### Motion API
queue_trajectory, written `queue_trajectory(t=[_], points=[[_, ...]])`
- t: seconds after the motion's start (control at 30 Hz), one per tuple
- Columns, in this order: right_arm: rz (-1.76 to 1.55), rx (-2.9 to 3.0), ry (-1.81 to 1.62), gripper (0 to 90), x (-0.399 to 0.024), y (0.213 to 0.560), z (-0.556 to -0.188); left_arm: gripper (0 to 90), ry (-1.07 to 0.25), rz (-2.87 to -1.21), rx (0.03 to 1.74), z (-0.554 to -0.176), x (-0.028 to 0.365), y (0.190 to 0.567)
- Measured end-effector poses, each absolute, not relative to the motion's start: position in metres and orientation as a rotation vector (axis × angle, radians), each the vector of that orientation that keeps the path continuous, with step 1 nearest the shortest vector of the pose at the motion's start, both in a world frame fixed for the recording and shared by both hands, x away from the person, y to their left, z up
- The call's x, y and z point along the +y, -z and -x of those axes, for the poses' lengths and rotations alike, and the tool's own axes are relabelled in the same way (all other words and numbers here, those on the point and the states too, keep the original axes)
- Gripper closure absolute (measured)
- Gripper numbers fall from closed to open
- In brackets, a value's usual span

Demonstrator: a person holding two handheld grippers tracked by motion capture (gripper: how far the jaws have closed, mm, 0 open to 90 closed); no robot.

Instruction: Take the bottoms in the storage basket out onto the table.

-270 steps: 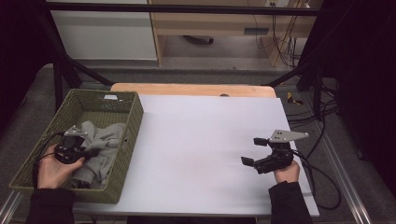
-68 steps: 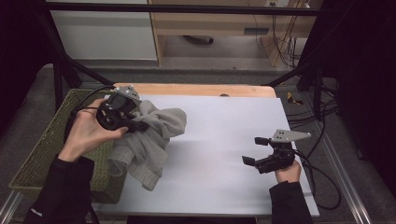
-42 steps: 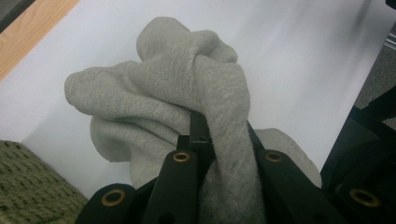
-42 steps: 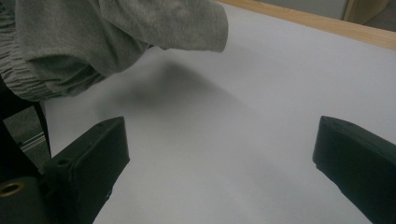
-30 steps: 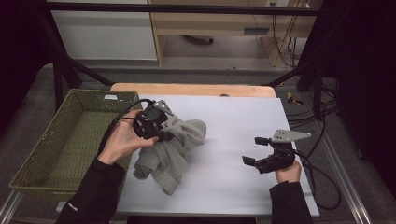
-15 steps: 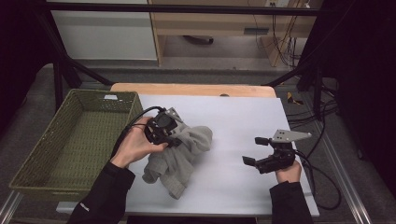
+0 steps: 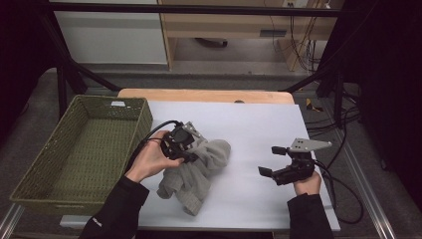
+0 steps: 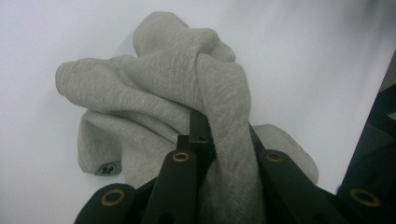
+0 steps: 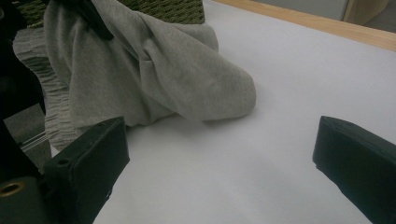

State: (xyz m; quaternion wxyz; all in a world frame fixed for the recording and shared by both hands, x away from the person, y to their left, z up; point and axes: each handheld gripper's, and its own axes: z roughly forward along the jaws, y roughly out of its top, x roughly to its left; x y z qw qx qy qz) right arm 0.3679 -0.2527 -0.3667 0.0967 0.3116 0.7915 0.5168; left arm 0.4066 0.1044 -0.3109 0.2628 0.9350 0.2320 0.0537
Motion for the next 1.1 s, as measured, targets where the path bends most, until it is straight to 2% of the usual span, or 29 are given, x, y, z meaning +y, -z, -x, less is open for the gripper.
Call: queue_trajectory(t=[0.87,1.0,1.1], points=[[-0.927,2.349,-1.526,4.1,-0.252,0.367,-0.368,78.9,-0.134,-2.548,0.568,-0.402,0.093,0.345],[-0.925,2.349,-1.526,4.1,-0.252,0.368,-0.368,71.2,-0.128,-2.551,0.573,-0.402,0.094,0.345],[-0.924,2.349,-1.526,4.1,-0.252,0.368,-0.368,58.6,-0.135,-2.556,0.573,-0.402,0.095,0.344]])
